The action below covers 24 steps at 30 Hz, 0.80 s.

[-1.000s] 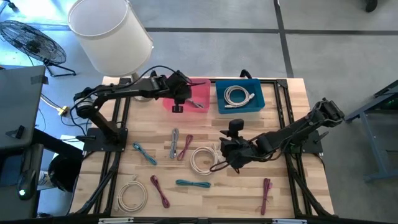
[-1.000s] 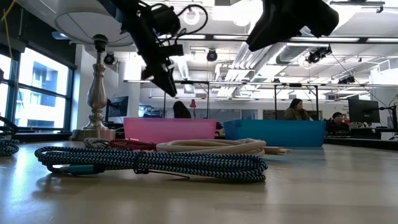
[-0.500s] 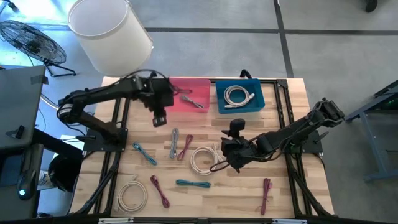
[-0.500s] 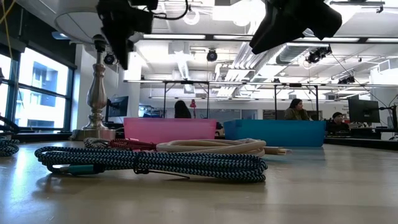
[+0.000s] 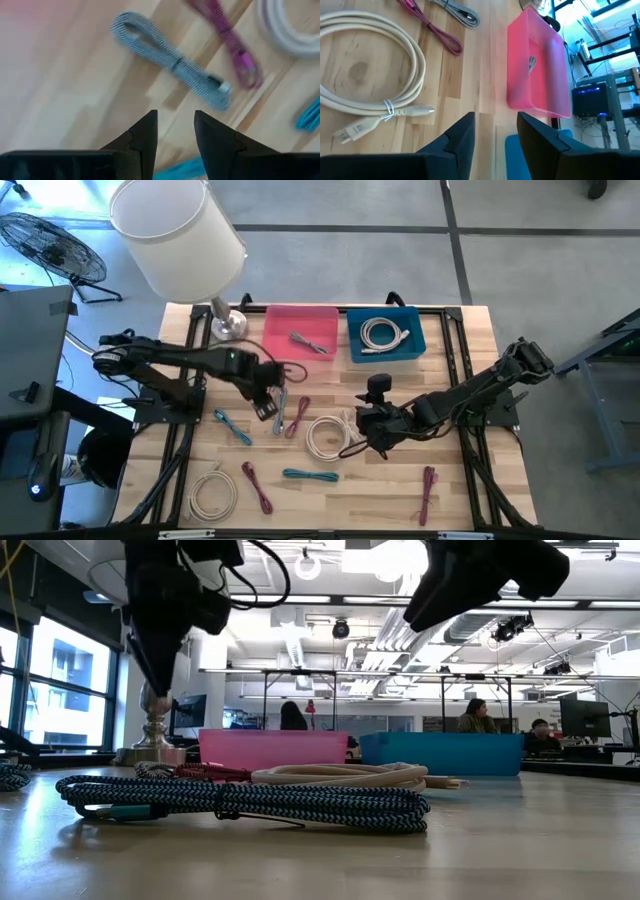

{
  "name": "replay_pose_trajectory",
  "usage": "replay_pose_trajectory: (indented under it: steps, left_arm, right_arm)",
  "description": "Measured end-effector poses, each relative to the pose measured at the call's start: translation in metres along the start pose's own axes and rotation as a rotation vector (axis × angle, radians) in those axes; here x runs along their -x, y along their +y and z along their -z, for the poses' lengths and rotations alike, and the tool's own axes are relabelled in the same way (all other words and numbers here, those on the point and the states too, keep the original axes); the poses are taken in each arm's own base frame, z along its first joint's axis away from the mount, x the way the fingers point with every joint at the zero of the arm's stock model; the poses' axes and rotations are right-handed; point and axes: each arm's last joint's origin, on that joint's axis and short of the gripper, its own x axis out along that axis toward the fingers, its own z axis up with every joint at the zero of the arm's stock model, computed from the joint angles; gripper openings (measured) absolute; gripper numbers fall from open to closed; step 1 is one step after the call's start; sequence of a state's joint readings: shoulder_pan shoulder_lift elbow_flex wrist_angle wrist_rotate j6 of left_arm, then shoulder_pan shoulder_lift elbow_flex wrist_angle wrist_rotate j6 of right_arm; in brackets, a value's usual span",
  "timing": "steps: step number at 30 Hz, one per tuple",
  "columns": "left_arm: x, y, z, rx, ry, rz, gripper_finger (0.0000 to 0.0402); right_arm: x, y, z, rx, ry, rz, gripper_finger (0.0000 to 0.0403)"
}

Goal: Pick & Place USB Port
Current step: Put the black and white charger cable into the red bin

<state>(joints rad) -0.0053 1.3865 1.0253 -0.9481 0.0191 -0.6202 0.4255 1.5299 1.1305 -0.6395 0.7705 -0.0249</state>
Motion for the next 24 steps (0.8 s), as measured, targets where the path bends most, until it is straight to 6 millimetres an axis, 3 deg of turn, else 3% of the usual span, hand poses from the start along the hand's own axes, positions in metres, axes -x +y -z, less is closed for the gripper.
replay_pose_trajectory:
  steps: [5, 13, 24]
  left_arm:
    - [-0.025, -0.009, 0.006, 0.106, -0.052, 0.051, 0.0127]
    - [-0.051, -0.014, 0.005, 0.193, 0.008, -0.001, 0.0127]
    - [-0.063, -0.017, 0.001, 0.217, 0.010, -0.025, 0.0127]
  right_arm:
    - [0.000, 0.000, 0.000, 0.026, 0.000, -0.004, 0.0138]
    - [0.000, 0.004, 0.000, -0.003, -0.003, -0.122, 0.0138]
    - [0.001, 0.005, -0.001, -0.031, -0.006, -0.179, 0.0138]
